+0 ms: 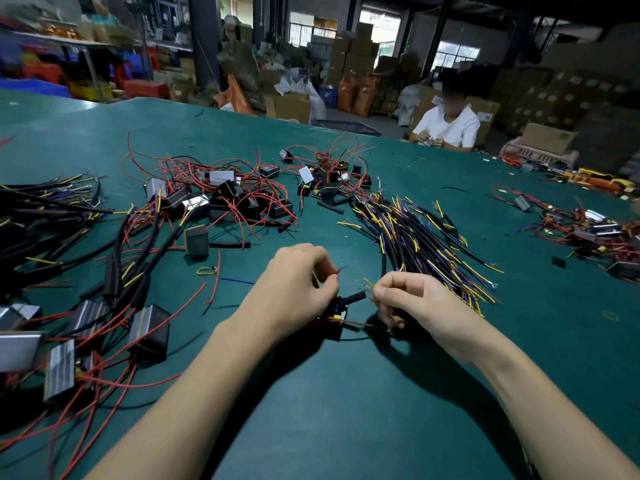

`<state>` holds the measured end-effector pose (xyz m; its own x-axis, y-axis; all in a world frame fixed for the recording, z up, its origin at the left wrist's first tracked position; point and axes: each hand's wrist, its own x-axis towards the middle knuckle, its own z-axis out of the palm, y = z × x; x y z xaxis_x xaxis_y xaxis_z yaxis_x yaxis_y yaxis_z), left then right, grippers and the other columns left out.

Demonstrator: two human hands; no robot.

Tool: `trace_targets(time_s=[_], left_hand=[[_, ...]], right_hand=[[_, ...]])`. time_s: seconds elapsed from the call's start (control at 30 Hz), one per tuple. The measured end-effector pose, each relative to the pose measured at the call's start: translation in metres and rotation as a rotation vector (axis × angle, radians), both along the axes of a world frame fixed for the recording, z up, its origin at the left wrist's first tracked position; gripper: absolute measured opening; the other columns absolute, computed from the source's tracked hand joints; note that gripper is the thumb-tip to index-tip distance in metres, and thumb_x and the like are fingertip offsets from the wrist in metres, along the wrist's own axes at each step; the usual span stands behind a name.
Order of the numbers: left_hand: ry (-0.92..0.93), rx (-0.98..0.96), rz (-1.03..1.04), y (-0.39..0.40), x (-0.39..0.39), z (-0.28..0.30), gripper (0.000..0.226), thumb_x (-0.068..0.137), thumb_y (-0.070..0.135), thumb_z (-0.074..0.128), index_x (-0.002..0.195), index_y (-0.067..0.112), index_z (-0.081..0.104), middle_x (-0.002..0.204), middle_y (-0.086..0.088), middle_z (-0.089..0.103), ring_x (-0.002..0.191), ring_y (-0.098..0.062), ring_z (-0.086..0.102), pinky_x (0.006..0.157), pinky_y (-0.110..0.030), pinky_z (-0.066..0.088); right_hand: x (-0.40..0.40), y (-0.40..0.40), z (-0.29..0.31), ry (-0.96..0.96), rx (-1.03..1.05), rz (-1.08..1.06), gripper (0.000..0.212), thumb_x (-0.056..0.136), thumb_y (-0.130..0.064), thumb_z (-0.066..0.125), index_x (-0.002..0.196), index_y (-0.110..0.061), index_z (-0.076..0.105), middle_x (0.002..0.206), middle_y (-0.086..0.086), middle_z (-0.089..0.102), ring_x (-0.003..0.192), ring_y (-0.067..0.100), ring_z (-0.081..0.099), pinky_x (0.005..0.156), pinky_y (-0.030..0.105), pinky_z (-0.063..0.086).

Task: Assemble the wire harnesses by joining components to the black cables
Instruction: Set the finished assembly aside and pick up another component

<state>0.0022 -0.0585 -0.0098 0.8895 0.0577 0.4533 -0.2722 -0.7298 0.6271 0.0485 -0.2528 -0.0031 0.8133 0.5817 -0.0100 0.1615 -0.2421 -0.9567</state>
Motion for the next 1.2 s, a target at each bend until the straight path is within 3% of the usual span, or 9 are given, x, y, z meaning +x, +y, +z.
trace_targets(time_s=[0.1, 0.23, 0.37, 0.57, 0.7, 0.83, 0.97, 1.2], left_hand=[[0.079, -0.080, -0.022, -0.002, -0.002, -0.001, 0.006, 0.083, 0.018, 0.063, 0.078, 0.022, 0.062, 0.073, 0.010, 0.064, 0.070, -0.011, 0.059, 0.067, -0.027, 0.047], [0.191, -0.185, -0.115, -0.004, -0.004, 0.002, 0.016, 0.083, 0.020, 0.068, 0.076, 0.022, 0.054, 0.076, 0.008, 0.063, 0.071, -0.005, 0.057, 0.067, -0.013, 0.042], [0.288, -0.229, -0.191, -0.006, -0.007, 0.003, 0.019, 0.080, 0.026, 0.075, 0.084, 0.020, 0.057, 0.077, 0.005, 0.064, 0.073, -0.008, 0.059, 0.075, -0.022, 0.046], [0.216, -0.189, -0.239, -0.007, -0.009, 0.006, 0.006, 0.081, 0.014, 0.073, 0.078, 0.017, 0.069, 0.070, 0.004, 0.067, 0.062, 0.001, 0.057, 0.067, -0.011, 0.043], [0.162, -0.137, -0.228, -0.010, -0.011, 0.005, 0.012, 0.079, 0.009, 0.068, 0.085, 0.019, 0.067, 0.065, 0.007, 0.064, 0.064, -0.011, 0.059, 0.071, -0.024, 0.047], [0.108, -0.104, -0.234, -0.013, -0.012, 0.003, 0.015, 0.073, 0.020, 0.061, 0.087, 0.025, 0.063, 0.064, 0.011, 0.062, 0.068, -0.021, 0.060, 0.082, -0.031, 0.045], [0.047, -0.136, -0.227, -0.013, -0.008, -0.001, 0.013, 0.077, 0.022, 0.077, 0.082, 0.022, 0.064, 0.062, 0.008, 0.061, 0.062, -0.014, 0.058, 0.071, -0.025, 0.045], [-0.033, -0.147, -0.152, -0.019, -0.006, -0.004, 0.008, 0.079, 0.014, 0.070, 0.072, 0.017, 0.069, 0.061, 0.008, 0.065, 0.060, -0.007, 0.060, 0.069, -0.023, 0.048]], right_hand=[[0.000, 0.001, -0.001, 0.006, 0.029, -0.002, 0.018, 0.093, -0.011, 0.056, 0.079, -0.012, 0.068, 0.062, 0.002, 0.056, 0.054, 0.010, 0.048, 0.050, 0.015, 0.037], [-0.001, 0.001, -0.001, -0.010, 0.027, -0.019, 0.019, 0.093, -0.009, 0.056, 0.080, -0.013, 0.070, 0.064, 0.001, 0.056, 0.055, 0.011, 0.048, 0.051, 0.016, 0.037], [-0.004, 0.001, 0.001, -0.015, 0.004, -0.017, 0.020, 0.093, -0.008, 0.055, 0.077, -0.014, 0.066, 0.062, -0.001, 0.056, 0.054, 0.009, 0.047, 0.054, 0.018, 0.036], [-0.005, 0.002, 0.003, -0.039, -0.022, -0.022, 0.020, 0.093, -0.006, 0.054, 0.076, -0.013, 0.062, 0.059, -0.004, 0.056, 0.052, 0.007, 0.048, 0.053, 0.016, 0.037], [-0.004, 0.004, 0.002, -0.038, -0.036, -0.030, 0.021, 0.092, -0.004, 0.054, 0.074, -0.014, 0.062, 0.058, -0.002, 0.055, 0.052, 0.008, 0.047, 0.052, 0.018, 0.037], [-0.003, 0.005, 0.001, -0.024, -0.007, -0.066, 0.021, 0.092, -0.004, 0.053, 0.075, -0.011, 0.063, 0.058, 0.000, 0.056, 0.053, 0.009, 0.048, 0.056, 0.021, 0.036], [-0.003, 0.005, 0.000, -0.007, 0.021, -0.066, 0.021, 0.093, -0.005, 0.053, 0.074, -0.010, 0.061, 0.058, 0.001, 0.055, 0.053, 0.009, 0.047, 0.056, 0.021, 0.035], [-0.002, 0.003, -0.001, -0.097, 0.044, -0.009, 0.017, 0.094, -0.008, 0.056, 0.079, -0.014, 0.062, 0.060, -0.006, 0.055, 0.054, 0.007, 0.047, 0.055, 0.016, 0.038]])
